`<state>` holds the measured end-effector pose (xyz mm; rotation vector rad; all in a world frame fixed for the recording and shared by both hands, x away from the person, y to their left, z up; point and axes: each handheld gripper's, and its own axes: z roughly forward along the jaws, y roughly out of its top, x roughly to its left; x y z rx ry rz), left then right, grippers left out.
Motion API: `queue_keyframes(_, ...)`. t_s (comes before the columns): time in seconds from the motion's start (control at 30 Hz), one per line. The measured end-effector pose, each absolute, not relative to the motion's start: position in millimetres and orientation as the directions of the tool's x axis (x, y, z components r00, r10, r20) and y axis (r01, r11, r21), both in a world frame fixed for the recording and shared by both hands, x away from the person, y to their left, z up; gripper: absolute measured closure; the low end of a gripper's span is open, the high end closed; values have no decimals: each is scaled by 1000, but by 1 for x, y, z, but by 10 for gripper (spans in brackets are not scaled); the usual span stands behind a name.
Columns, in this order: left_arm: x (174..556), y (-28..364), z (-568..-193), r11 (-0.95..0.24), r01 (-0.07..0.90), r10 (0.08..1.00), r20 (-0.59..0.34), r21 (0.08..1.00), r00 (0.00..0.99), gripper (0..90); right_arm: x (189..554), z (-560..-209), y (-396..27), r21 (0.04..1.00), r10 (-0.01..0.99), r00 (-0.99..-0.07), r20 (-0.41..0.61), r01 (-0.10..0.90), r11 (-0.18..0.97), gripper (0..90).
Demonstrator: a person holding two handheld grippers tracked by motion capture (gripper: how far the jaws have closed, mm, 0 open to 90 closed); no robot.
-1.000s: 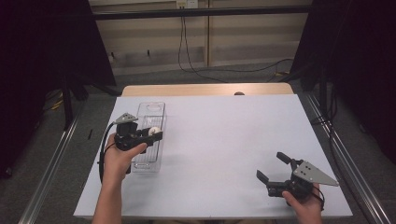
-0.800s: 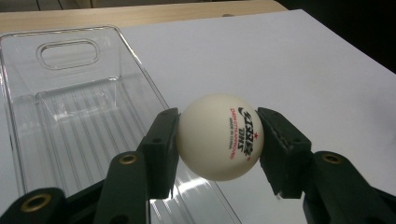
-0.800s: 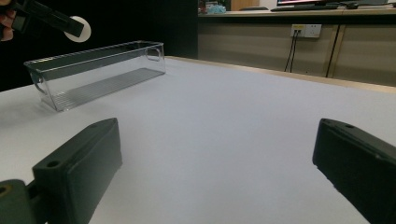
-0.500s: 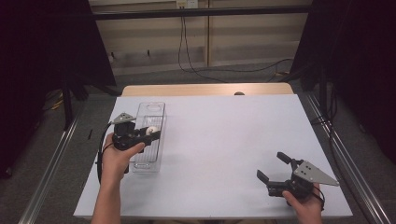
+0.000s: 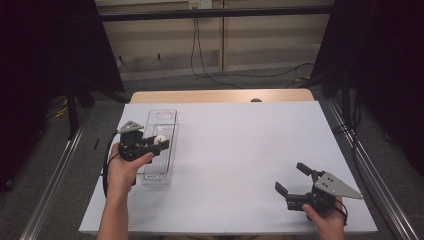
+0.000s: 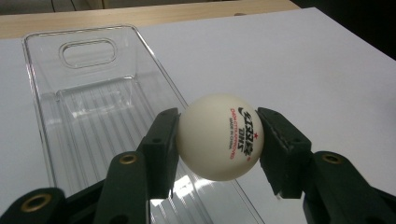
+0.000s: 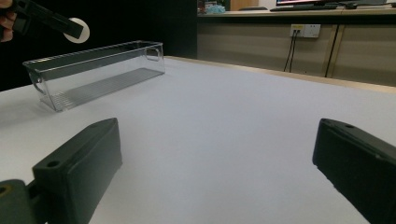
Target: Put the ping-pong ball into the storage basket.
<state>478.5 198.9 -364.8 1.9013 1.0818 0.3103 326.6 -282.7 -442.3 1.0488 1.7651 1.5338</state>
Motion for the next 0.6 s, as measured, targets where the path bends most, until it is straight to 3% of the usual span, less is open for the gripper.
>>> queue_keyframes(0.6,483,205,-374,-206,571,812,-187,795,553,510,326,-442,-283,982,843,-533,74,188,33,11)
